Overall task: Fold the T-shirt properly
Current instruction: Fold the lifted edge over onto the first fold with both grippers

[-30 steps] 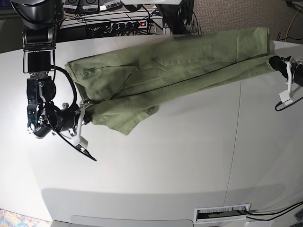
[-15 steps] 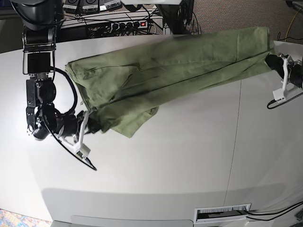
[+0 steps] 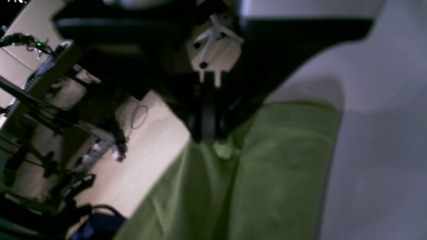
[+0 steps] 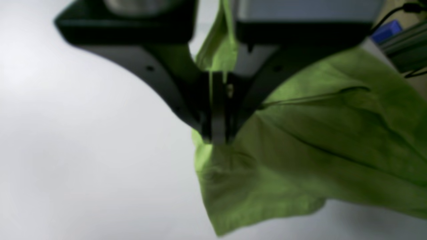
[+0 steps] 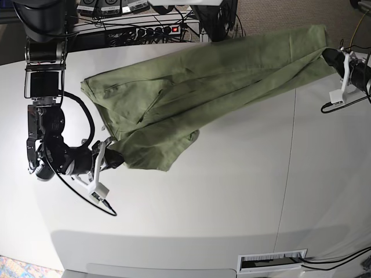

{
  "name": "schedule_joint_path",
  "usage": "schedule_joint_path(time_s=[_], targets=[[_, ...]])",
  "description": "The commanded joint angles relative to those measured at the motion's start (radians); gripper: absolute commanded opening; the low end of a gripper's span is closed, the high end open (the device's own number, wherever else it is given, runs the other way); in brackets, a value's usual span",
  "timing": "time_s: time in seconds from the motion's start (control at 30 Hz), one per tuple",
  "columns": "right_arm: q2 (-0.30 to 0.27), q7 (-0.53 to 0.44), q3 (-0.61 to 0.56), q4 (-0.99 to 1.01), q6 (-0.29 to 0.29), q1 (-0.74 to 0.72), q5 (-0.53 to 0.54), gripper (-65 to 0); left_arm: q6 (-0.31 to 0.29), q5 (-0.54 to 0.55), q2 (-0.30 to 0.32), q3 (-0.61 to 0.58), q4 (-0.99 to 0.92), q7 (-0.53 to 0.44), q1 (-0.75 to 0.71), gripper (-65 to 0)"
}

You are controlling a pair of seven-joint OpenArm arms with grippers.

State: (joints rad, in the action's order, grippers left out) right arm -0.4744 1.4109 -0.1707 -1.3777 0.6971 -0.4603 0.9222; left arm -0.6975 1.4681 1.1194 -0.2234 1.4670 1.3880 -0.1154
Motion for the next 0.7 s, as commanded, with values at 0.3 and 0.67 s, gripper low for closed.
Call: schedule_joint_path(time_s=[0.3,0.67], targets=[[-0.056,-0.015,0.008,-0.018,0.001,0.047,0.083,-65.0,-0.001,0.015,0.019,0.011,0.007,0.008,-0.042,-65.0],[-0.079,-0.015,0.009,-0.018,0.001,0.058,0.161,-44.1,-0.001,-0.171,-0.045,0.011,0.007,-0.182,-0.031,-46.7]])
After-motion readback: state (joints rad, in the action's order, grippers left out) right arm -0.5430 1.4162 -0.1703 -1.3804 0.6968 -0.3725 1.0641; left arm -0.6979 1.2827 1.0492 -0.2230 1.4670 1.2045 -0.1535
